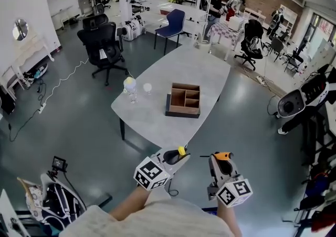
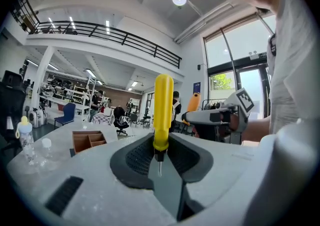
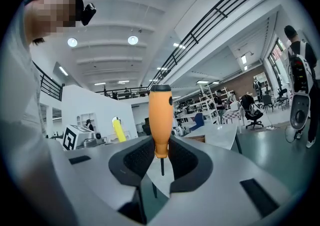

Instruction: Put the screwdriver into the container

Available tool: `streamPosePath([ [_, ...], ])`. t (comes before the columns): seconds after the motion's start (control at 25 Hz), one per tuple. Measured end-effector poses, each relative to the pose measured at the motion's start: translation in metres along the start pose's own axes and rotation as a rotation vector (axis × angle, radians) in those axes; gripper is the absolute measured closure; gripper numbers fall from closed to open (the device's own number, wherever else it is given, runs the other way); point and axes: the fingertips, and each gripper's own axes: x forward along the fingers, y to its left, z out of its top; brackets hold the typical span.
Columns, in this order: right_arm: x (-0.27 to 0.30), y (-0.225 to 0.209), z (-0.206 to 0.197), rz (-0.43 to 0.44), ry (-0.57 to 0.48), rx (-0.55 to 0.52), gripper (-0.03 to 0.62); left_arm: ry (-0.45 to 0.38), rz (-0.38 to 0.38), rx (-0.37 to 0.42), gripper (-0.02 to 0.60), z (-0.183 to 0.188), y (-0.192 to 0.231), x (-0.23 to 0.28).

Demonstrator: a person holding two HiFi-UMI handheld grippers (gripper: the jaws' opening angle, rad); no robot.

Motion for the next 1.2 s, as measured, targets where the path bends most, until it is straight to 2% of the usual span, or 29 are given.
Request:
streamPosePath([
  [0.32, 0.108, -0.036, 0.029, 0.004, -0.013, -0.021, 0.51, -0.022, 0.033, 0.028, 0.491, 0.029, 0.113, 0.03],
  [0.68, 0.225, -0.06, 0.035, -0.013, 0.01, -0.022, 0.51, -0.02, 0.011, 0.02, 0.491, 0.043, 0.226, 0.055],
  [0.92, 0.266, -0.066, 0.04, -0.036, 0.019, -0.045, 0.51, -0.039, -0.015, 0.027, 0.491, 0.051, 0.268, 0.064],
  [1.2, 0.294, -0.075, 0.041, -0.063, 0.055, -0.073, 0.51, -0.045, -0.027, -0.008, 0.491, 0.048, 0.296, 0.07],
])
